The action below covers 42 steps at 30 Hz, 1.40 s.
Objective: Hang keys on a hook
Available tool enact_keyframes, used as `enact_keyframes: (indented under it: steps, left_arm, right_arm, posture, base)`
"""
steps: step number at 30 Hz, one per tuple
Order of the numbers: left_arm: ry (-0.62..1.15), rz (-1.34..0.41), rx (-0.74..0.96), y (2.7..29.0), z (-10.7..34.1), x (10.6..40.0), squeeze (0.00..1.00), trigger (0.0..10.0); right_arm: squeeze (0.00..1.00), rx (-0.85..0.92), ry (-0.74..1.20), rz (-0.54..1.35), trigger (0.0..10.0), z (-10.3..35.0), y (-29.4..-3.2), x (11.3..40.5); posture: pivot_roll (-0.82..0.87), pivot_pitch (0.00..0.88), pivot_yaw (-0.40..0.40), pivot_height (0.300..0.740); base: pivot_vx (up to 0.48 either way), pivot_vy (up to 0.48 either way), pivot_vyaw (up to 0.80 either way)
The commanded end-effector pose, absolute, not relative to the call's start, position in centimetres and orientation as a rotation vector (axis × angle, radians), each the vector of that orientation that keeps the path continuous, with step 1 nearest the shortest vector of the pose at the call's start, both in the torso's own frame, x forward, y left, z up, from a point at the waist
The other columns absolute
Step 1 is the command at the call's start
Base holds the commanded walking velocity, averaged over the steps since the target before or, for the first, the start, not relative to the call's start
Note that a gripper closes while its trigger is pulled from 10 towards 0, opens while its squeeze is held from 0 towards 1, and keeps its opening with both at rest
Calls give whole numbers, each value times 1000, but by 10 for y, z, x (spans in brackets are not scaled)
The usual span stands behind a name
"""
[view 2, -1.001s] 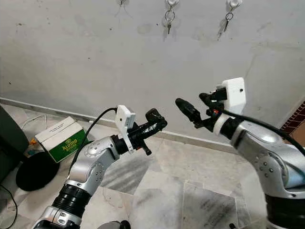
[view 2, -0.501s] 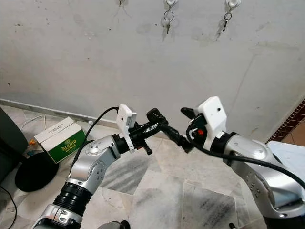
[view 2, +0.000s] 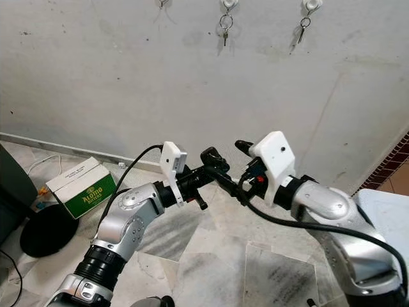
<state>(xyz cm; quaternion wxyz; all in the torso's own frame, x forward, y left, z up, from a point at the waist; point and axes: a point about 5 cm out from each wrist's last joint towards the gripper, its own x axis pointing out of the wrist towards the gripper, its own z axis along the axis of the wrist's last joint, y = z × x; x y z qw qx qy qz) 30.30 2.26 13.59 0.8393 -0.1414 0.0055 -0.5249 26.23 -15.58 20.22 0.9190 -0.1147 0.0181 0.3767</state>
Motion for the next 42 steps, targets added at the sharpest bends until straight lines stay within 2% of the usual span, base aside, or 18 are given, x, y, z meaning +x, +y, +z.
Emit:
enact_keyframes:
  steps: [1,4,5,6,7,8,17,18,21,22,24,25,28,30,31,32,33,42]
  left_arm:
    - [13,-1116,-286,23,137,303,0,0]
    - [13,-1117,-285,23,137,303,0,0]
    - [13,-1118,-285,22,137,303,0,0]
    - [13,-1118,-285,22,137,303,0,0]
    - [13,-1118,-285,22,137,303,0,0]
    - [13,-1118,-285,22,137,303,0,0]
    - [12,-1114,-282,23,137,304,0,0]
    - [12,-1115,-283,23,137,304,0,0]
    - [13,-1115,-282,23,137,304,0,0]
    - [12,-1114,-281,23,137,304,0,0]
    - [12,-1114,-281,23,137,304,0,0]
    - [12,-1114,-281,23,137,304,0,0]
    - [11,-1114,-280,23,137,305,0,0]
    - [11,-1114,-280,23,138,305,0,0]
    - [11,-1114,-280,23,138,305,0,0]
    - [12,-1114,-280,23,137,305,0,0]
    - [11,-1114,-279,23,137,305,0,0]
    - [12,-1114,-278,23,137,305,0,0]
  right_arm:
    - [0,-261,-11,793,9922,210,-149,259]
    - [0,-261,-16,794,9765,209,-146,258]
    - [0,-266,-21,796,8588,208,-145,257]
    - [0,-271,-24,795,3647,208,-144,257]
    - [0,-271,-24,795,3647,208,-144,257]
    - [0,-277,-29,789,78,207,-145,257]
    - [0,-300,-32,784,0,205,-146,257]
    - [0,-312,-26,791,941,203,-146,256]
    - [0,-319,-20,791,1490,201,-146,256]
    - [0,-327,-13,794,3059,198,-147,255]
    - [0,-331,-11,796,3059,197,-147,255]
    - [0,-336,-9,798,4118,196,-147,254]
    - [0,-340,-6,798,4392,194,-147,254]
    - [0,-342,-7,796,2275,194,-147,254]
    - [0,-344,-8,796,2275,194,-147,254]
    - [0,-346,-10,795,471,193,-146,254]
    - [0,-345,-11,794,0,193,-146,254]
    - [0,-352,-18,793,0,193,-146,255]
  posture:
    - [-108,75,54,740]
    - [-109,74,54,740]
    - [-109,74,54,740]
    - [-109,74,54,740]
    - [-109,74,54,740]
    - [-109,75,54,740]
    - [-109,74,55,740]
    - [-109,75,55,740]
    - [-109,75,55,740]
    - [-109,75,55,740]
    - [-109,75,55,740]
    - [-109,75,56,740]
    - [-109,75,56,740]
    - [-109,75,56,740]
    - [-109,75,56,740]
    - [-109,75,56,740]
    - [-109,75,56,740]
    - [-109,75,56,740]
  base:
    - [0,0,0]
    - [0,0,0]
    - [0,0,0]
    - [0,0,0]
    - [0,0,0]
    - [0,0,0]
    - [0,0,0]
    - [0,0,0]
    - [0,0,0]
    - [0,0,0]
    - [0,0,0]
    - [0,0,0]
    - [0,0,0]
    - [0,0,0]
    - [0,0,0]
    - [0,0,0]
    - [0,0,0]
    - [0,0,0]
